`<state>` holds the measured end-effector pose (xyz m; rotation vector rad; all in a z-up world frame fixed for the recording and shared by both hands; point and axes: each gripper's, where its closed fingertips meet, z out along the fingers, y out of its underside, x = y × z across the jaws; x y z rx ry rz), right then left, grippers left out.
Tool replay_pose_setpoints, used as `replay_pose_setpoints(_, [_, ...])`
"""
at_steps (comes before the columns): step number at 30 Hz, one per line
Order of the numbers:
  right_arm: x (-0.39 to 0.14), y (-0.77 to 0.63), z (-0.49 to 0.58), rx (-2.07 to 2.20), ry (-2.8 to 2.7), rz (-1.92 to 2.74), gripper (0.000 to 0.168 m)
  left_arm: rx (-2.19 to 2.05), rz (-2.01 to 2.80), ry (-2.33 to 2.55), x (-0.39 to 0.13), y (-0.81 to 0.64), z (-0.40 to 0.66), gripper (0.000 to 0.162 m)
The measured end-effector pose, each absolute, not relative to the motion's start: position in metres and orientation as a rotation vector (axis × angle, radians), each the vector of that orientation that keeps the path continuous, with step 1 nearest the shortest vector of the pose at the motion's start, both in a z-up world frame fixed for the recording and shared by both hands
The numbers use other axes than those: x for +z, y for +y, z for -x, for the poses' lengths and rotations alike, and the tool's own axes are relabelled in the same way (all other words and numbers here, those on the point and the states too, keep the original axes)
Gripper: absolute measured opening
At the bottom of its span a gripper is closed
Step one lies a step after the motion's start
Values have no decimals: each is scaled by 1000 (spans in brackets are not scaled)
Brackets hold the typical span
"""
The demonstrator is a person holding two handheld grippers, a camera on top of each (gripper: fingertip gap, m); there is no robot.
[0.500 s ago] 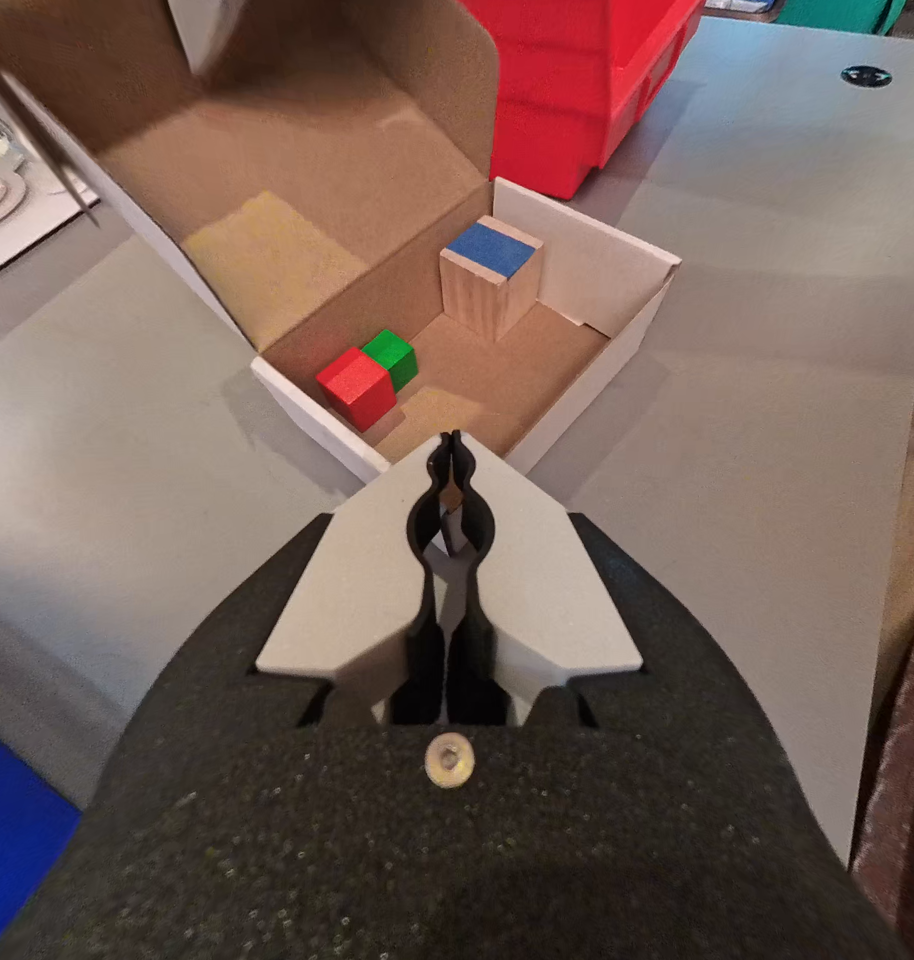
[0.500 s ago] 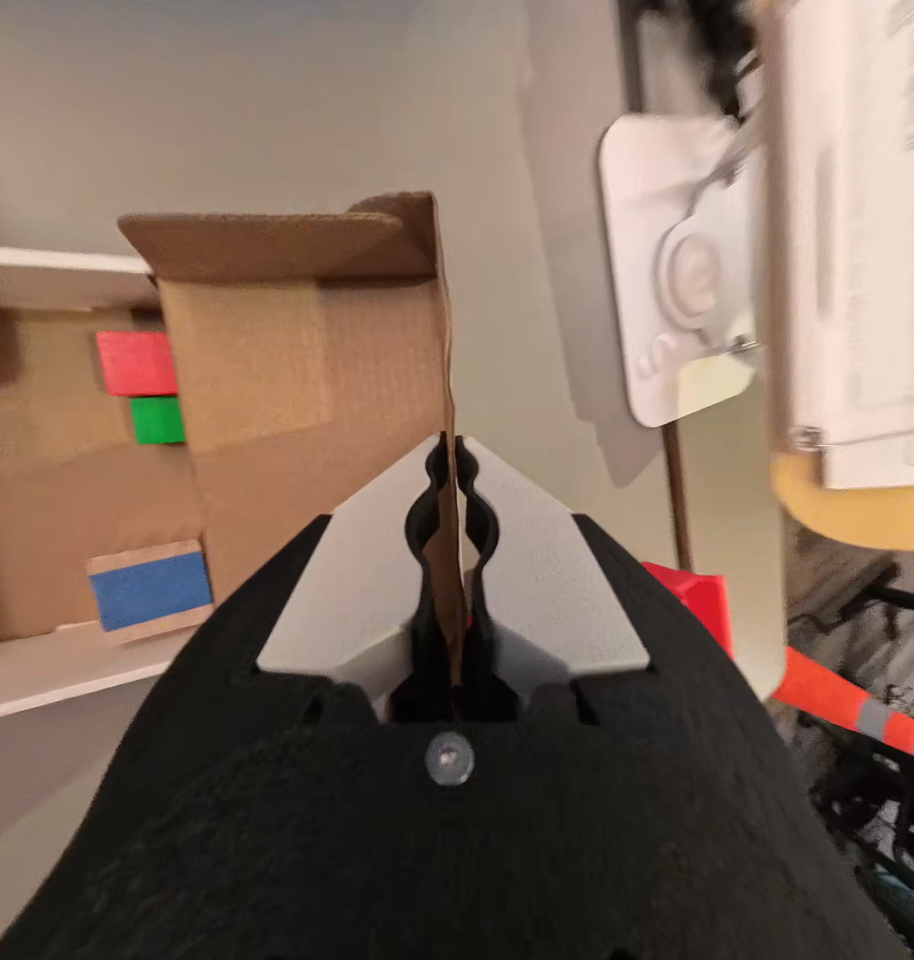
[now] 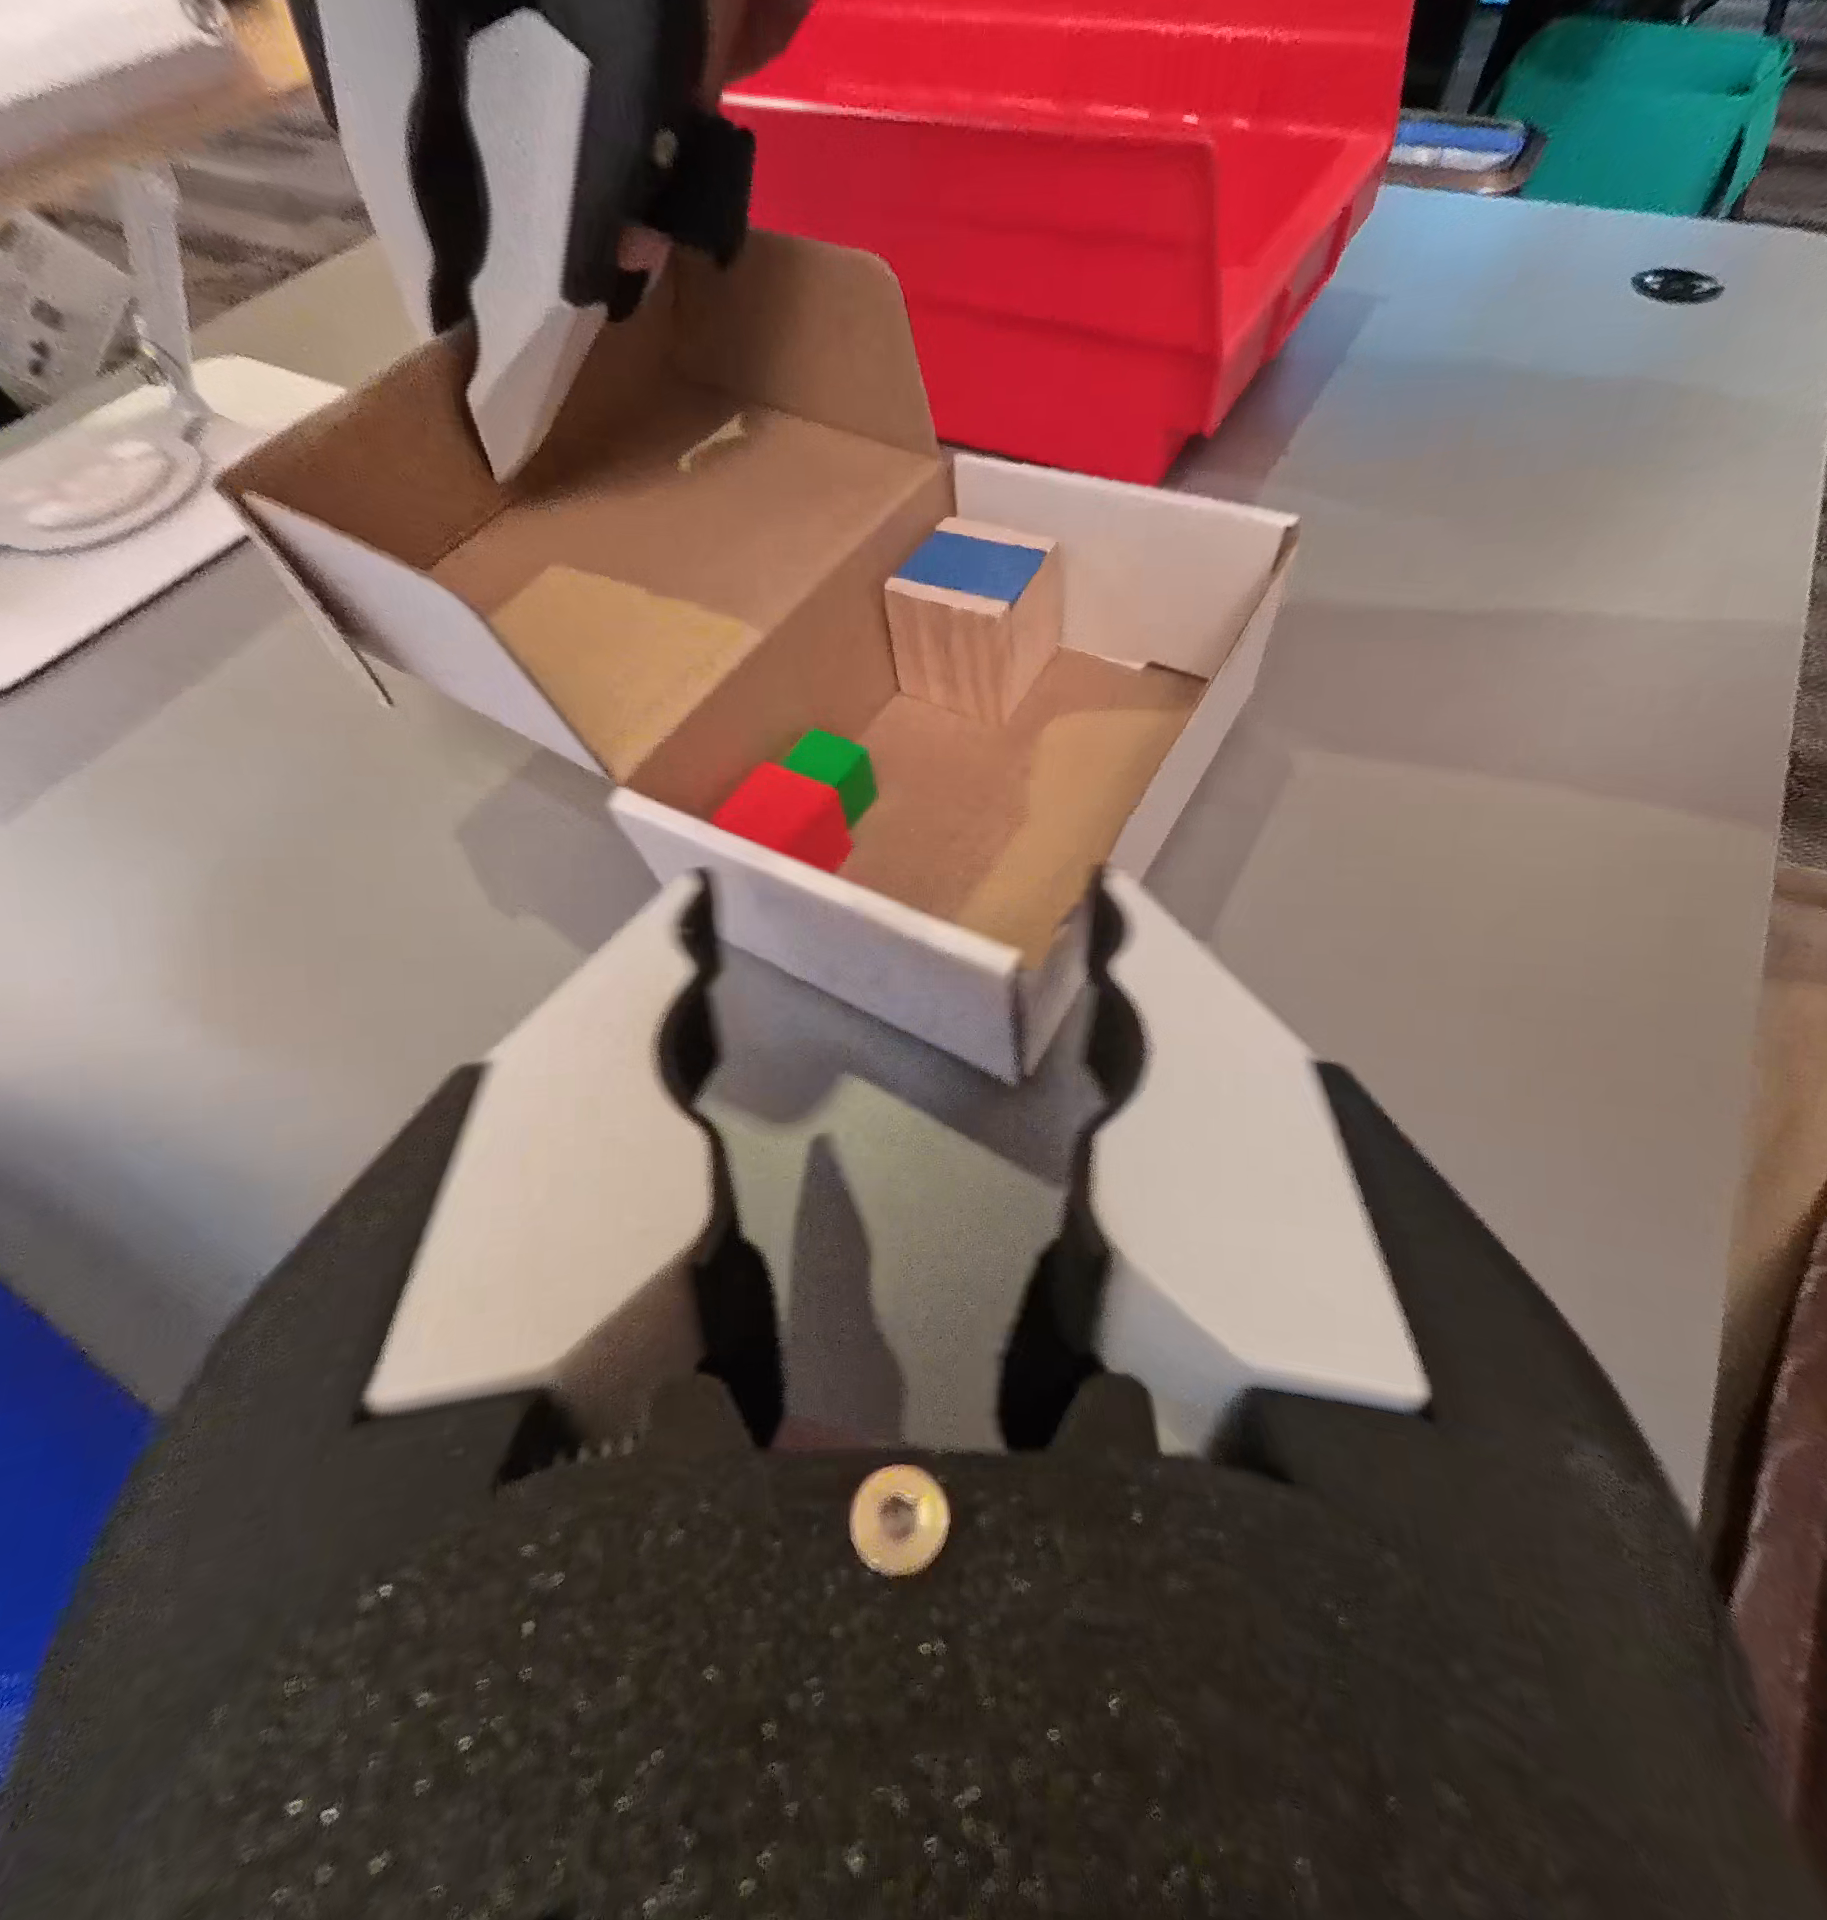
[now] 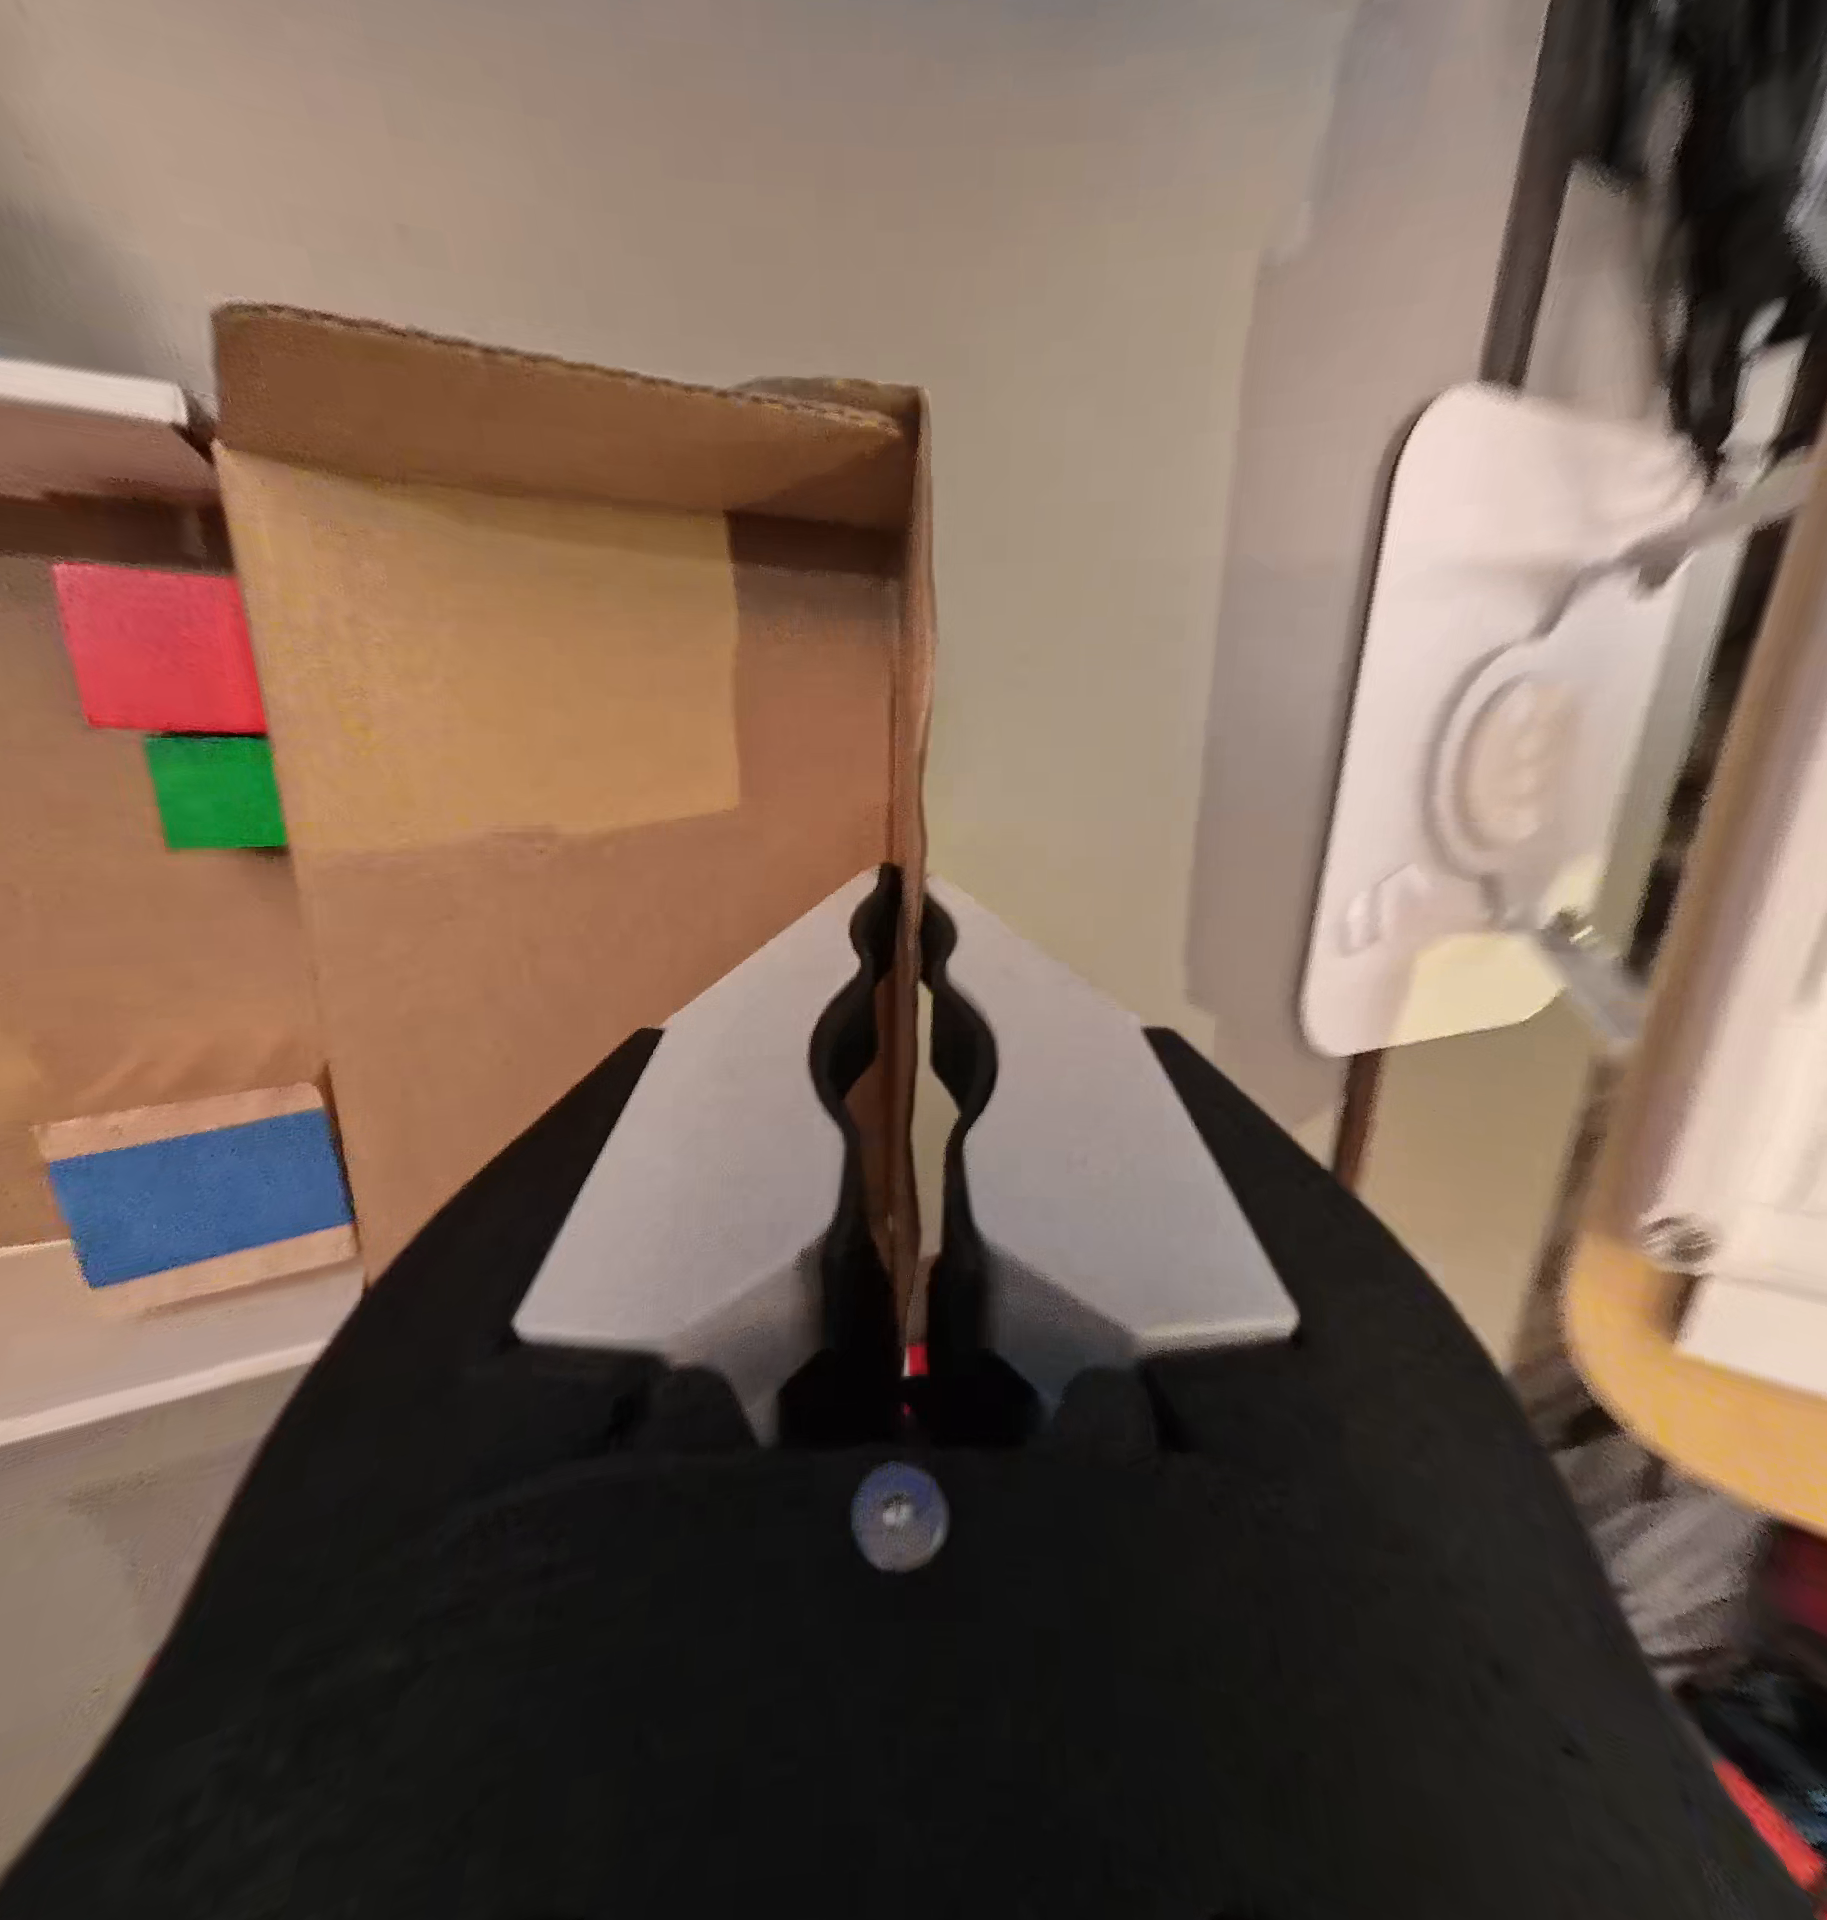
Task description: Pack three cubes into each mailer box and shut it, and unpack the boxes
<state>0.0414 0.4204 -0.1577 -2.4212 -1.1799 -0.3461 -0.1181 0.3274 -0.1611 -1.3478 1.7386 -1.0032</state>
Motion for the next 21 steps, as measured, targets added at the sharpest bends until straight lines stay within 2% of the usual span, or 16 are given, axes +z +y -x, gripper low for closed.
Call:
replay_pose_setpoints(1, [-155,422,-36,-368,-1231,2384,1,-1006,1338,1734,-160,332,120,89])
replay_pose_setpoints(4, [-152,424,-14,-285,-1263,2375,2,-1016,1362,1765,-171,339,118,130])
replay_pose_setpoints(7, [-155,426,-10,-291,-1243,2438,2,-1043,1371,1860,-184,329,112,150])
replay_pose_setpoints(10, [-156,428,-15,-347,-1200,2475,2,-1070,1375,1914,-191,313,107,157])
replay_pose_setpoints(15, [-153,427,-9,-319,-1254,2373,2,-1053,1379,1926,-198,309,96,158])
replay_pose_setpoints(16, [-154,425,-10,-312,-1252,2383,1,-1061,1372,1934,-197,308,96,156])
replay_pose_setpoints(18, [-154,423,-8,-285,-1234,2378,2,-1026,1342,1943,-199,311,96,140])
replay_pose_setpoints(21, [-147,423,-6,-274,-1159,2367,3,-985,1311,1945,-200,313,94,129])
